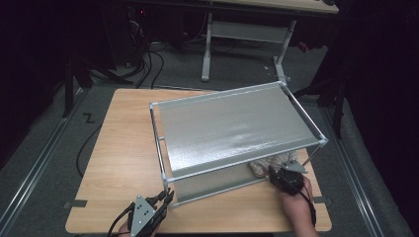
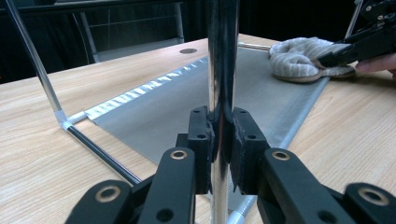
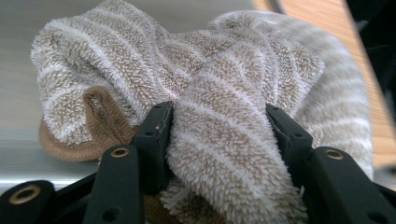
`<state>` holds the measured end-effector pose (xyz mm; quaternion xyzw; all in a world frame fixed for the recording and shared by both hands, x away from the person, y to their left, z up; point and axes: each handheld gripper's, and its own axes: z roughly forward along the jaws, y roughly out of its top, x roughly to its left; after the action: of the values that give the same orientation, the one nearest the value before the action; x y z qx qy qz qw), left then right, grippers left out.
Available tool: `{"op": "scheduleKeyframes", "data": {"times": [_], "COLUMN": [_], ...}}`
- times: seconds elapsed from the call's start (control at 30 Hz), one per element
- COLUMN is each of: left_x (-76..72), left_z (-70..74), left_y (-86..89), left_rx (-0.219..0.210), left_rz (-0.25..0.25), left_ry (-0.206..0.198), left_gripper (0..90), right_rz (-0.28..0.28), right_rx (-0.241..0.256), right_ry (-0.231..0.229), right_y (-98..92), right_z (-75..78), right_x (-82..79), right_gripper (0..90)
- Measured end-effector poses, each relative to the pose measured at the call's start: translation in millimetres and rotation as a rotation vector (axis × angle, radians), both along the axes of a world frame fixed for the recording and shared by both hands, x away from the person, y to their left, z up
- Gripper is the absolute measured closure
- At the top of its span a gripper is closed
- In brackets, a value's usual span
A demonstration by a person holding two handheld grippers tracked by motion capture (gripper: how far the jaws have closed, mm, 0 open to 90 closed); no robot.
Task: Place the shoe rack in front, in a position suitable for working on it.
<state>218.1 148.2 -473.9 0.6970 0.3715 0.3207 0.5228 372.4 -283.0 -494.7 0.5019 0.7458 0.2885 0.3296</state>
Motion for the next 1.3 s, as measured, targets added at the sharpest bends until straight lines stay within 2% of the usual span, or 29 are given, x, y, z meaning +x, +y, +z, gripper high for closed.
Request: {"op": "scheduleKeyframes", "data": {"times": [0.17, 0.3, 0.37, 0.47, 0.57, 0.67, 0.77, 0.8, 0.83, 0.9, 1.17, 1.3], "left_x": [-0.2, -0.4, -0.2, 0.3, 0.3, 0.7, 1.6, 1.9, 2.1, 2.2, 6.7, 10.8], "left_z": [-0.1, 0.0, -0.1, -0.1, -0.1, 0.0, -0.1, -0.1, 0.0, 0.0, -0.1, 0.1], "left_y": [-0.6, -0.7, 0.0, 0.1, 0.1, 0.4, 0.5, 0.3, 0.5, 0.6, 7.3, 15.9], "left_rx": [0.000, 0.001, -0.005, -0.005, -0.005, 0.000, 0.000, -0.005, -0.004, -0.004, -0.007, -0.007], "left_rz": [-0.003, 0.002, 0.007, 0.008, 0.008, 0.007, 0.008, 0.010, 0.009, 0.010, 0.041, 0.069], "left_ry": [-0.001, -0.002, 0.002, 0.001, 0.001, -0.003, -0.004, -0.001, -0.001, 0.000, 0.000, 0.002], "left_gripper": [79.6, 79.7, 79.8, 79.9, 79.9, 79.8, 79.9, 79.9, 79.9, 79.9, 79.8, 79.9], "right_rz": [-0.071, -0.083, -0.070, -0.037, -0.015, 0.032, 0.064, 0.072, 0.081, 0.081, 0.102, 0.113], "right_rx": [-0.006, 0.008, 0.005, 0.043, 0.081, 0.099, 0.132, 0.127, 0.086, 0.047, 0.000, 0.005], "right_ry": [-0.011, 0.006, 0.009, 0.018, 0.020, 0.021, 0.068, 0.084, 0.091, 0.090, 0.072, 0.073], "right_y": [-21.9, -28.0, -26.4, -24.9, -21.4, -16.1, -6.2, -2.0, 2.6, 7.6, 23.2, 34.0], "right_z": [0.2, 3.5, 7.2, 12.9, 18.6, 20.8, 15.2, 12.3, 9.2, 7.0, 2.2, 1.6], "right_x": [1.5, -1.6, -7.3, -18.0, -32.4, -47.3, -58.9, -60.8, -61.1, -59.8, -46.3, -36.2], "right_gripper": [48.3, 52.0, 56.5, 60.6, 62.2, 62.4, 61.4, 60.6, 59.9, 59.3, 59.0, 59.0]}}
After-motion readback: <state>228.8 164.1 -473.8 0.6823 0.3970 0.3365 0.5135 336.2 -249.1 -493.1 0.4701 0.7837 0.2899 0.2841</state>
